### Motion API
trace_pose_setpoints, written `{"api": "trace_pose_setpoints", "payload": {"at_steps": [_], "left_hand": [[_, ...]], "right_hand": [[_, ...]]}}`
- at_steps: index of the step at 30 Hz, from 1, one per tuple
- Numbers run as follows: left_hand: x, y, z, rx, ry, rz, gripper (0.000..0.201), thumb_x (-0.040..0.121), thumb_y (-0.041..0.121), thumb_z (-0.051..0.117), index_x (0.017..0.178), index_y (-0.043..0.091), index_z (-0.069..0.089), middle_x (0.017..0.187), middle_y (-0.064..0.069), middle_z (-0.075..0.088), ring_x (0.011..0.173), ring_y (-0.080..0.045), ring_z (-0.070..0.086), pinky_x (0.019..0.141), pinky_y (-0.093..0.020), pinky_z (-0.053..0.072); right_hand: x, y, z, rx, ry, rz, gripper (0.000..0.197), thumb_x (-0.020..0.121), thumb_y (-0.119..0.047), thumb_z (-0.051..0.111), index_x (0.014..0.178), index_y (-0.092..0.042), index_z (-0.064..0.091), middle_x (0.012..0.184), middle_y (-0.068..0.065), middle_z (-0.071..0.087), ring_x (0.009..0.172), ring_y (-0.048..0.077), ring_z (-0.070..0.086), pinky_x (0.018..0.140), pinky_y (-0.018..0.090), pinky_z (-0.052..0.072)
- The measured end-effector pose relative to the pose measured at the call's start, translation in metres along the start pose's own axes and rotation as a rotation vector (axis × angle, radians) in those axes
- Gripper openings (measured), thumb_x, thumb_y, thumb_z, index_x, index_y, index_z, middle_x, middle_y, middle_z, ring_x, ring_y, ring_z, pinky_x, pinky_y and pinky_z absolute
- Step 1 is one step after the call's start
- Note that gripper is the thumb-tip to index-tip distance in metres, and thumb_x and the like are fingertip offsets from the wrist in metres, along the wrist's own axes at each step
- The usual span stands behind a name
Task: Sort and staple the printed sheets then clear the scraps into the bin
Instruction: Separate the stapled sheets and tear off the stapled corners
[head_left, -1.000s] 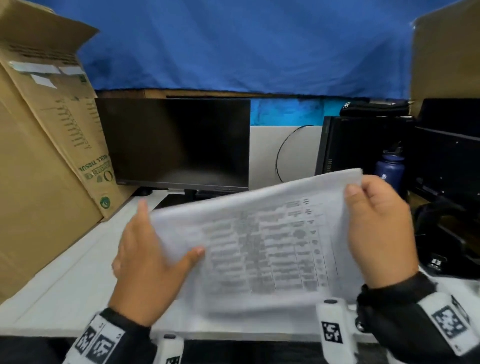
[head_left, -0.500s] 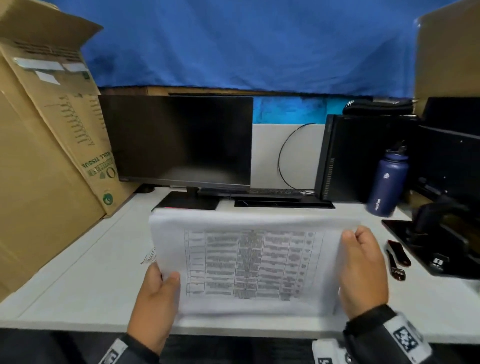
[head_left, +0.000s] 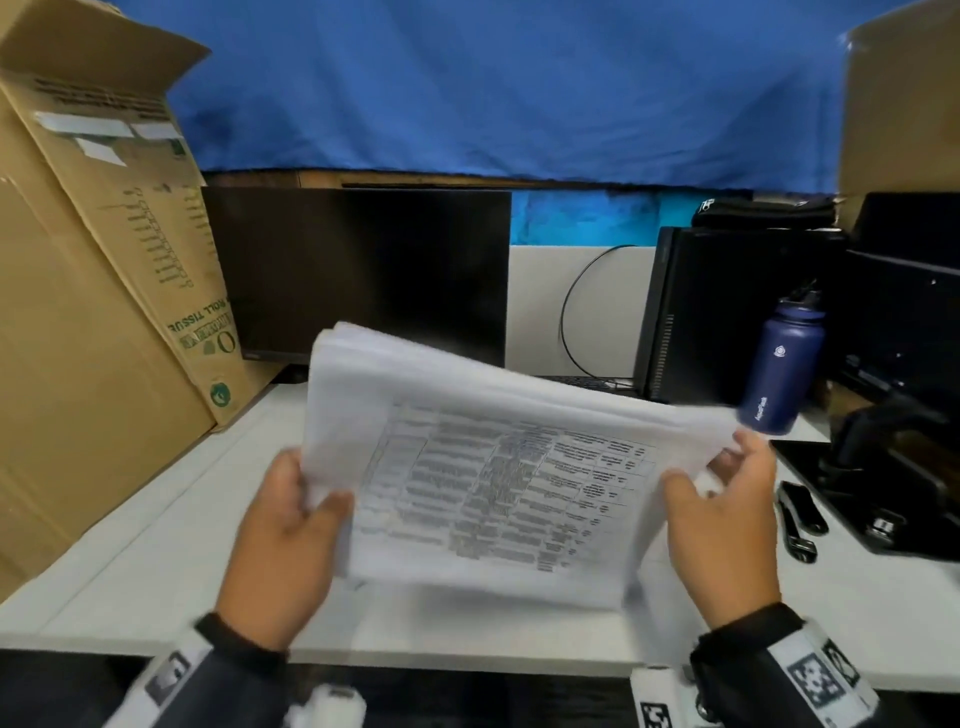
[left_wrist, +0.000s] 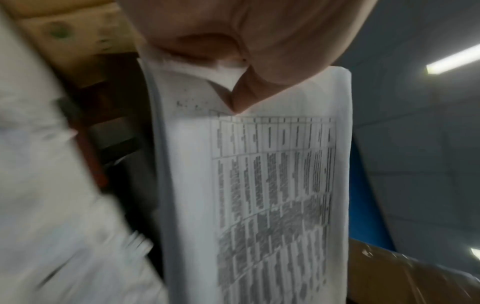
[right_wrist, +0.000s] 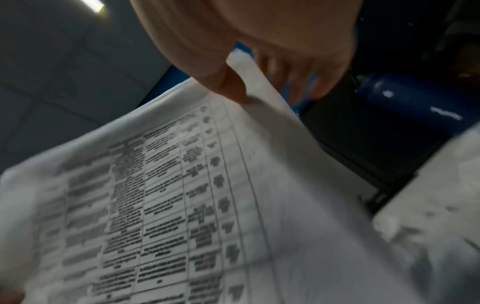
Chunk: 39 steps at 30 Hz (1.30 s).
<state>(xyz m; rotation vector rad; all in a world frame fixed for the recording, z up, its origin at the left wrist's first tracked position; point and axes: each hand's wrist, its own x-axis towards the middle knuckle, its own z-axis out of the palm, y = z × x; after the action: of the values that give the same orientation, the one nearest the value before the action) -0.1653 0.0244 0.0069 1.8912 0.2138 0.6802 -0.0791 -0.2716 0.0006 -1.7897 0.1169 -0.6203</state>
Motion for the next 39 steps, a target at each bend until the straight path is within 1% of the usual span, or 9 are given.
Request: {"api": "trace_pose_setpoints", "payload": {"at_steps": [3,6,10,14,19,23,27,31,39], "left_hand": [[0.018,0.054,-0.015,0.282,-0.024,0.321,0.022,0.095,0.009,0.054,0.105,0.028,0.053,0.097,0.013,0.063,0.087,0.0,0.061,0.069,-0.033,0.052],[0.027,0.106,-0.016,0.499,-0.06,0.59,0.021,0.092,0.009,0.056,0.098,0.029,0.051,0.087,0.013,0.061,0.079,0.0,0.057,0.06,-0.026,0.045],[0.04,0.128,-0.008,0.47,0.149,0.787,0.057,0.084,0.015,0.067,0.136,0.027,0.045,0.123,0.006,0.054,0.113,-0.016,0.054,0.099,-0.048,0.046],[0.031,0.088,0.02,-0.033,-0.026,0.456,0.096,0.089,0.015,0.065,0.158,0.021,-0.001,0.152,0.01,0.038,0.14,-0.009,0.04,0.117,-0.047,0.033],[-0.001,0.021,0.055,-0.244,-0.158,0.093,0.032,0.1,0.02,0.057,0.127,0.036,0.06,0.123,0.016,0.069,0.117,-0.006,0.064,0.104,-0.047,0.048],[-0.008,0.012,0.064,-0.294,-0.059,0.019,0.02,0.093,0.03,0.063,0.112,0.037,0.065,0.108,0.026,0.072,0.101,0.008,0.067,0.092,-0.026,0.051],[-0.007,0.015,0.065,-0.493,-0.072,-0.04,0.029,0.092,0.034,0.063,0.121,0.031,0.06,0.115,0.012,0.073,0.107,-0.008,0.069,0.092,-0.034,0.051],[-0.001,0.017,0.065,-0.429,-0.028,-0.018,0.021,0.099,0.03,0.047,0.107,0.038,0.064,0.11,0.01,0.073,0.103,-0.012,0.069,0.093,-0.044,0.052],[-0.006,0.022,0.075,-0.28,0.073,0.127,0.018,0.101,0.04,0.041,0.108,0.03,0.054,0.104,0.028,0.066,0.094,0.008,0.063,0.075,-0.02,0.05]], "right_hand": [[-0.007,-0.028,-0.004,-0.326,0.048,-0.369,0.084,0.079,-0.017,0.068,0.151,-0.023,0.024,0.152,0.004,0.034,0.143,0.026,0.029,0.116,0.05,0.023],[-0.015,-0.057,-0.001,-0.289,-0.143,-0.612,0.028,0.085,-0.018,0.059,0.111,-0.028,0.056,0.099,-0.006,0.064,0.096,0.017,0.063,0.081,0.039,0.05],[-0.008,-0.062,0.001,0.028,-0.23,-0.448,0.025,0.091,-0.01,0.061,0.105,-0.031,0.061,0.094,-0.015,0.07,0.087,-0.002,0.065,0.07,0.021,0.052],[-0.006,-0.048,0.005,0.253,-0.273,-0.241,0.039,0.091,-0.002,0.061,0.117,-0.03,0.064,0.109,-0.014,0.072,0.102,-0.001,0.067,0.086,0.022,0.052],[-0.02,-0.012,0.017,0.25,-0.33,-0.041,0.032,0.091,-0.005,0.061,0.107,-0.032,0.068,0.101,-0.017,0.075,0.093,0.0,0.07,0.078,0.024,0.055],[-0.026,0.002,0.021,0.24,-0.297,-0.016,0.025,0.091,-0.008,0.061,0.096,-0.031,0.068,0.094,-0.011,0.074,0.085,0.009,0.068,0.071,0.026,0.054],[-0.02,-0.003,0.017,0.314,-0.324,-0.026,0.029,0.092,0.001,0.053,0.102,-0.023,0.066,0.1,-0.004,0.074,0.093,0.012,0.069,0.079,0.034,0.055],[-0.012,-0.02,0.011,0.455,-0.303,-0.085,0.033,0.096,0.005,0.041,0.112,-0.016,0.06,0.102,-0.003,0.074,0.093,0.01,0.07,0.073,0.017,0.054],[-0.008,-0.035,0.016,0.424,-0.205,-0.139,0.031,0.098,-0.001,0.041,0.102,-0.025,0.061,0.098,-0.007,0.073,0.095,0.011,0.068,0.08,0.027,0.054]]}}
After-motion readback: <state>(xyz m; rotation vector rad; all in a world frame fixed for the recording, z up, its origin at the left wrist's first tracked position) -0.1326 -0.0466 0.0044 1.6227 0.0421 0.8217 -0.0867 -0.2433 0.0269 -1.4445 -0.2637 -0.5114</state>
